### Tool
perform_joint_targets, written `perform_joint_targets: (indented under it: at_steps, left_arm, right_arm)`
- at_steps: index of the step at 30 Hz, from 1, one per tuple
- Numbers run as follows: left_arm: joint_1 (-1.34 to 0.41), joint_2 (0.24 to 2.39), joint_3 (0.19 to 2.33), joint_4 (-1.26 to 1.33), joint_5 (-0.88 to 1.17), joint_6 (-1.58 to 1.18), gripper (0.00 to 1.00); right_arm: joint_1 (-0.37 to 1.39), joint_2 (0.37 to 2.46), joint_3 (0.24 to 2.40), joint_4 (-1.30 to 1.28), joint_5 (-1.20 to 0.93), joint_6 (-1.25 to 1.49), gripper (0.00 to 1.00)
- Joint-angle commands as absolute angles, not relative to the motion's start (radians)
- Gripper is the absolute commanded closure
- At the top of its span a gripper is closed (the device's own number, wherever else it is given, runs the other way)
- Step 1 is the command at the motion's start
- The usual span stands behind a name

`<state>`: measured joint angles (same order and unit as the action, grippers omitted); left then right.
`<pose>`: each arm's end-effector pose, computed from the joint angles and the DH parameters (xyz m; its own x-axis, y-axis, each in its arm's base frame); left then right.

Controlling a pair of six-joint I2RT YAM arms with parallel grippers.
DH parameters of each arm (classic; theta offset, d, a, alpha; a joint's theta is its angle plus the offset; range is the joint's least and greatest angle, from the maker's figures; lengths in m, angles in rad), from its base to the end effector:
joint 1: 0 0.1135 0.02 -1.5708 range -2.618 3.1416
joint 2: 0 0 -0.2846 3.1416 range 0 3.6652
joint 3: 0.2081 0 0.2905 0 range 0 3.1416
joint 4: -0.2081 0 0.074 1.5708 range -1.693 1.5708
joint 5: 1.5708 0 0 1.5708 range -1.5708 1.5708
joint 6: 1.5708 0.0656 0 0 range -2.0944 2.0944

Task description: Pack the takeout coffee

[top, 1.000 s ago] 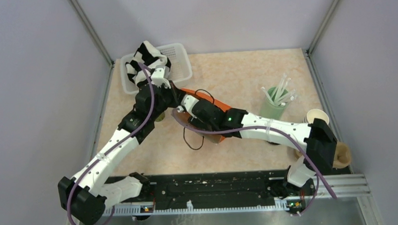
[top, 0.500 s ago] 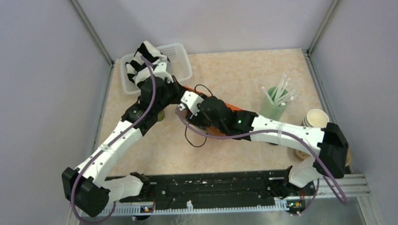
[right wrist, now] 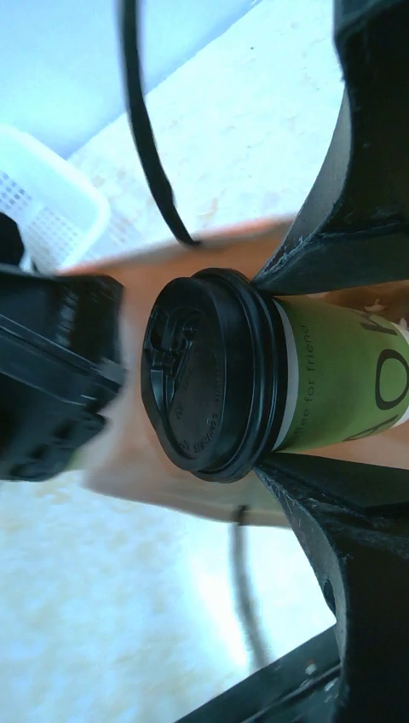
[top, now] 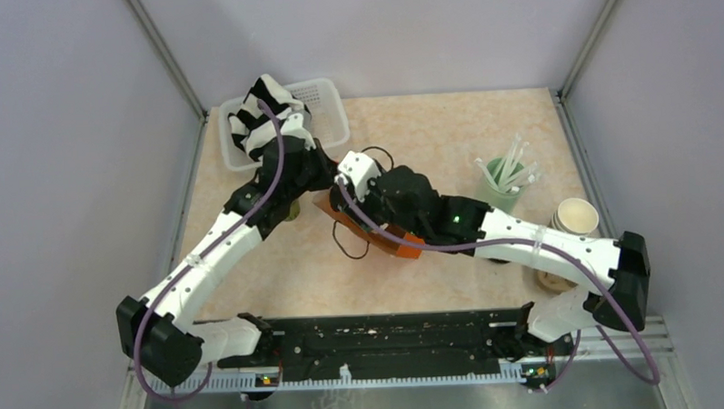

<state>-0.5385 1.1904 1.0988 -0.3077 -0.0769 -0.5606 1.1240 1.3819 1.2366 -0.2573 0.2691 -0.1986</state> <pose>0.2870 -0.1656 0.3573 -0.5222 -0.3055 -0.7962 0.2042 0.8617 -0.4646 0.1811 0.3376 0.3575 -0.0153 -0.4721 -0.8814 -0.7821 0.5549 -0.2836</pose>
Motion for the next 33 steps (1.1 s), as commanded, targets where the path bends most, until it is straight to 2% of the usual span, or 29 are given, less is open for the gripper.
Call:
perform_joint_targets:
  at_steps: [1,2,7,10,13,15,21,24,28,33]
  left_arm:
    - [-0.54,1.242,1.206,-0.371,-0.074,-0.607,1.0]
    - [-0.539,1.253,1.228,-0.38,-0.063,-0.617,1.0]
    - [-0.538,1.291,1.304,-0.415,-0.007,-0.656,0.78]
    - [-0.538,1.301,1.362,-0.443,0.04,-0.655,0.69]
    - [-0.537,1.292,1.393,-0.448,0.062,-0.668,0.59]
    - [-0.536,1.281,1.408,-0.463,0.053,-0.682,0.46]
    - [-0.522,1.24,1.478,-0.557,0.009,-0.666,0.26]
    - [-0.505,1.182,1.46,-0.565,0.056,-0.7,0.15]
    - [-0.47,1.059,1.35,-0.412,0.298,-0.812,0.02]
    - [-0.462,0.94,1.13,0.041,0.551,-1.052,0.01]
  right_arm:
    - [1.133,1.311,1.403,-0.249,0.333,-0.055,0.66]
    - [1.134,1.306,1.415,-0.246,0.343,-0.041,0.66]
    - [1.133,1.273,1.481,-0.272,0.411,0.022,0.65]
    - [1.132,1.254,1.527,-0.346,0.495,0.066,0.66]
    - [1.133,1.208,1.496,-0.347,0.522,0.084,0.66]
    - [1.132,1.191,1.472,-0.354,0.526,0.095,0.66]
    - [1.132,1.141,1.449,-0.384,0.602,0.154,0.66]
    - [1.132,1.15,1.48,-0.373,0.63,0.167,0.65]
    - [1.132,1.186,1.545,-0.361,0.676,0.21,0.64]
    - [1.125,1.223,1.605,-0.286,0.698,0.259,0.64]
